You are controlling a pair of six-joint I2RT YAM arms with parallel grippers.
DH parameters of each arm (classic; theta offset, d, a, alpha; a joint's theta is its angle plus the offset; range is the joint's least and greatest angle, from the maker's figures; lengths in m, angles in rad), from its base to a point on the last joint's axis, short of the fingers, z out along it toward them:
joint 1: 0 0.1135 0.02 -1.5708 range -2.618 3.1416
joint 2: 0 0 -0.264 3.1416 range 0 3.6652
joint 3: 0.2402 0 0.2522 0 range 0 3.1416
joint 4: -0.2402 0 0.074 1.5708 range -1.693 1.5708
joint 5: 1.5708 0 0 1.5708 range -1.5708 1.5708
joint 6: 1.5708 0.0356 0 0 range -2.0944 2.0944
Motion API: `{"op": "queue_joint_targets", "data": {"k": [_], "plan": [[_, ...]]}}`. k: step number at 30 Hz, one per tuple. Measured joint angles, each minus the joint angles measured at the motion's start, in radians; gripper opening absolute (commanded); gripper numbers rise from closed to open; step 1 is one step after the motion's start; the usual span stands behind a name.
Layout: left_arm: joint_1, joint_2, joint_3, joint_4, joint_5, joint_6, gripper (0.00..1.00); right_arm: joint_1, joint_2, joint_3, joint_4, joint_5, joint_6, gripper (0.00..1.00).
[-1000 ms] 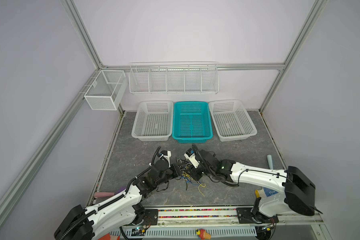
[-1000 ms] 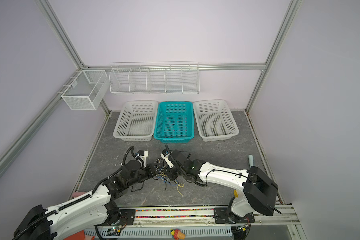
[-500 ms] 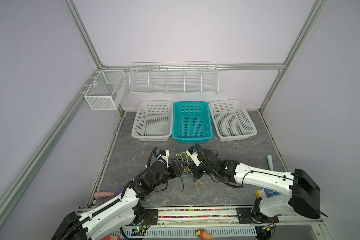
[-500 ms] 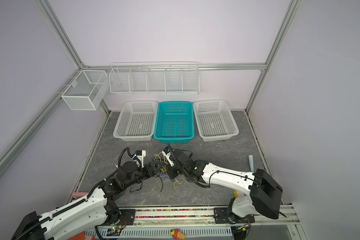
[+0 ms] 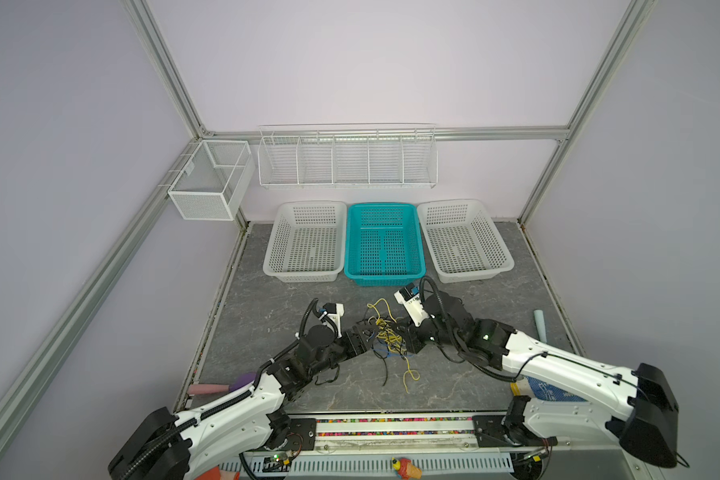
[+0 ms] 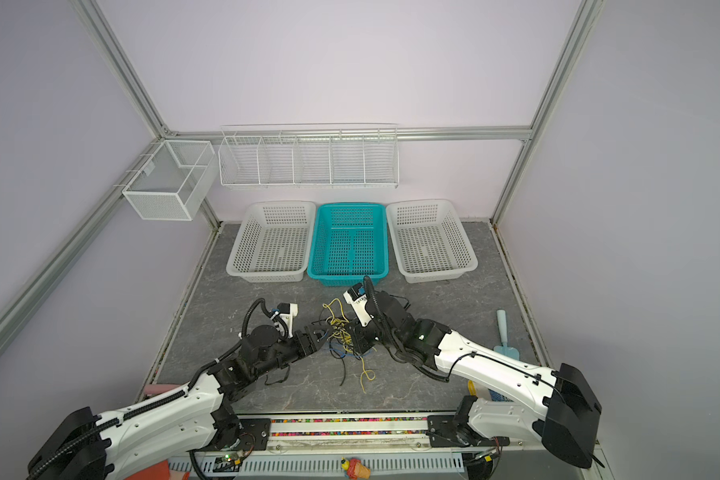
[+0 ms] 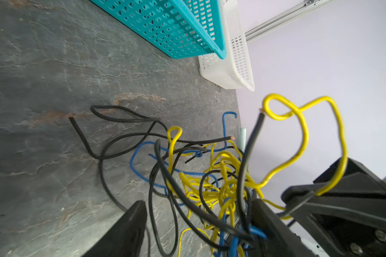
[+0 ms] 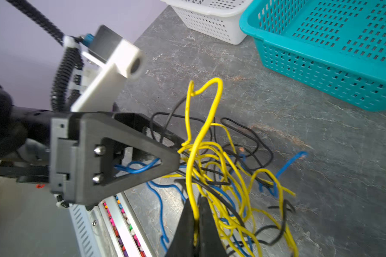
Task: Untangle the cables
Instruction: 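Lift yellow wire loops with the right gripper away from the left gripper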
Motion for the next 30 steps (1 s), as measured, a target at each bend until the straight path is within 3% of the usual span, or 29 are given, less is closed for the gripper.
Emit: {"op": "queue_joint_targets", "data": {"k": [4, 10, 19, 22, 30], "plan": [[-0.029, 0.090, 0.000, 0.080, 0.006, -0.010, 0.66, -0.002, -0.015, -0.008, -0.001, -0.034, 0.014, 0.06], [-0.060, 0.201, 0.013, 0.157, 0.010, -0.019, 0.36, -0.004, -0.027, -0.030, -0.011, -0.037, 0.023, 0.06], [-0.068, 0.229, 0.016, 0.197, 0.013, -0.011, 0.06, -0.007, -0.068, -0.068, -0.043, -0.027, 0.021, 0.08], [-0.069, 0.229, 0.016, 0.192, 0.013, -0.007, 0.00, -0.008, -0.075, -0.077, -0.049, -0.013, 0.020, 0.13], [-0.071, 0.212, 0.017, 0.101, -0.002, 0.012, 0.00, -0.009, -0.103, -0.103, -0.047, -0.006, 0.024, 0.34]]}}
